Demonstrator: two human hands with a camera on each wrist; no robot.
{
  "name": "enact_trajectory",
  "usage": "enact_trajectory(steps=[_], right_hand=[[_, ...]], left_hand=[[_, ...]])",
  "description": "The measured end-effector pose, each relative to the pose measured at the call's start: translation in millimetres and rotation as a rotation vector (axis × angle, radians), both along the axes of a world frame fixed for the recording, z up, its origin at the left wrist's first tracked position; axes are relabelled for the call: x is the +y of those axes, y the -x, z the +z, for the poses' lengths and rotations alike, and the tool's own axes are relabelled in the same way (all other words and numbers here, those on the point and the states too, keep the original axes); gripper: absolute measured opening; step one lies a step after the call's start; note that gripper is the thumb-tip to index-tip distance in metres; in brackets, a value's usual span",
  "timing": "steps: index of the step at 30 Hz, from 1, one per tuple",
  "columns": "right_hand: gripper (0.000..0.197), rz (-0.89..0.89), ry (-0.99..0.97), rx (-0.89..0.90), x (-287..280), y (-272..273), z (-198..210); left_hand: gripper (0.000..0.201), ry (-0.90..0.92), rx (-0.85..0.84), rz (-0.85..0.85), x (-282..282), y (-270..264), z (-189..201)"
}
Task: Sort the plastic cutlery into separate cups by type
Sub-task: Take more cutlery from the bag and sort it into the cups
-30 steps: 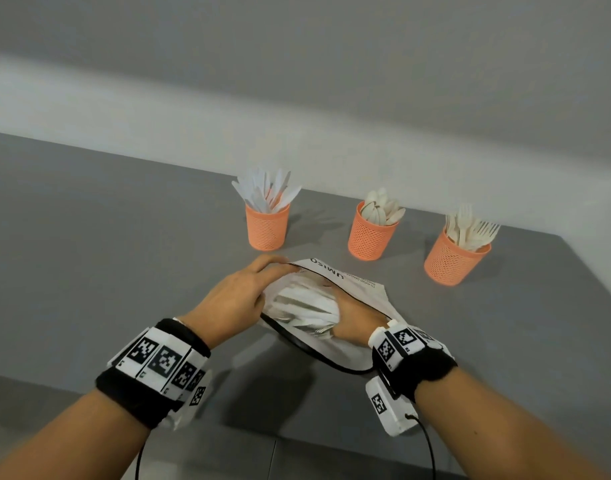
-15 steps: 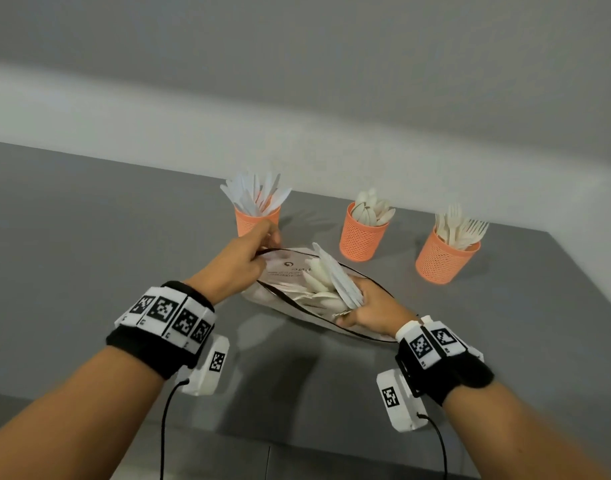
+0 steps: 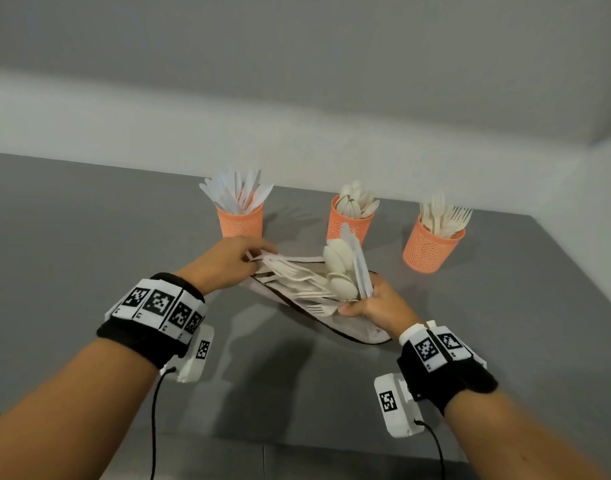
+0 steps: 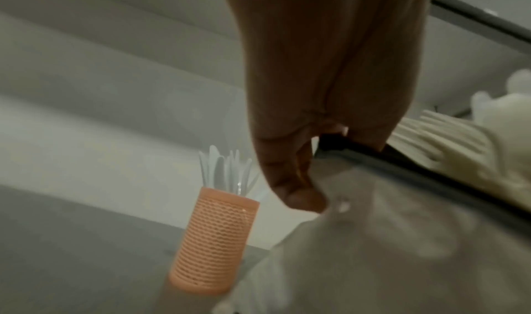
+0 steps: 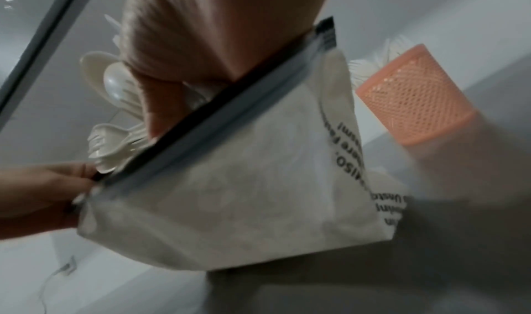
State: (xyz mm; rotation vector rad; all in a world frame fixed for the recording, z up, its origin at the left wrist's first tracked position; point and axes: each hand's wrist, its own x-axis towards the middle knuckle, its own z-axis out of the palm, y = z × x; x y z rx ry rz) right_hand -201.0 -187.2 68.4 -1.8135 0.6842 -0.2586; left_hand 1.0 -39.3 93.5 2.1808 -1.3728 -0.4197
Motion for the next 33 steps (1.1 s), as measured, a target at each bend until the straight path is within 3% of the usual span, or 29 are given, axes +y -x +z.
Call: enact_trajectory(steps=[4, 7, 10, 14, 17, 19, 22, 24, 27, 29, 33], right_hand=[[0.042, 0.040, -0.064, -0.030, 6, -11, 2], [0.040, 0.027, -0.006, -0.023, 9, -12, 9], [0.038, -0.029, -0.052, -0.091, 8, -4, 28], [0.035, -0.103, -0.190, -0.181, 5, 6, 54], [0.027, -0.123, -0.254, -0.161, -3, 11, 67], [0.022, -0.151, -0.334, -0.154, -9, 15, 73], [0.024, -0.201, -0.471, -0.191, -17, 21, 78], [0.020, -0.231, -0.529, -0.225, -22, 25, 80], [0.017, -0.254, -0.561, -0.267, -25, 29, 77], [0.015, -0.252, -0.574, -0.286, -25, 29, 72], [0.017, -0.273, -0.565, -0.306, -29, 29, 60]], left_hand=[[0.025, 0.055, 0.095, -0.011, -8, 15, -1], [0.040, 0.107, 0.065, 0.042, -7, 14, -8], [0.051, 0.061, -0.070, 0.042, 0, 6, -21], [0.079, -0.190, -0.308, -0.077, 5, 9, -35], [0.066, -0.470, -0.433, -0.152, 2, 16, -38], [0.061, -0.640, -0.422, -0.195, -3, 21, -41], [0.088, -0.792, -0.346, -0.245, -10, 29, -44], [0.101, -0.688, -0.273, -0.246, -19, 36, -45], [0.109, -0.363, -0.096, -0.313, -33, 56, -45], [0.113, -0.270, -0.120, -0.428, -40, 74, -51], [0.085, -0.479, -0.235, -0.488, -36, 96, -78]])
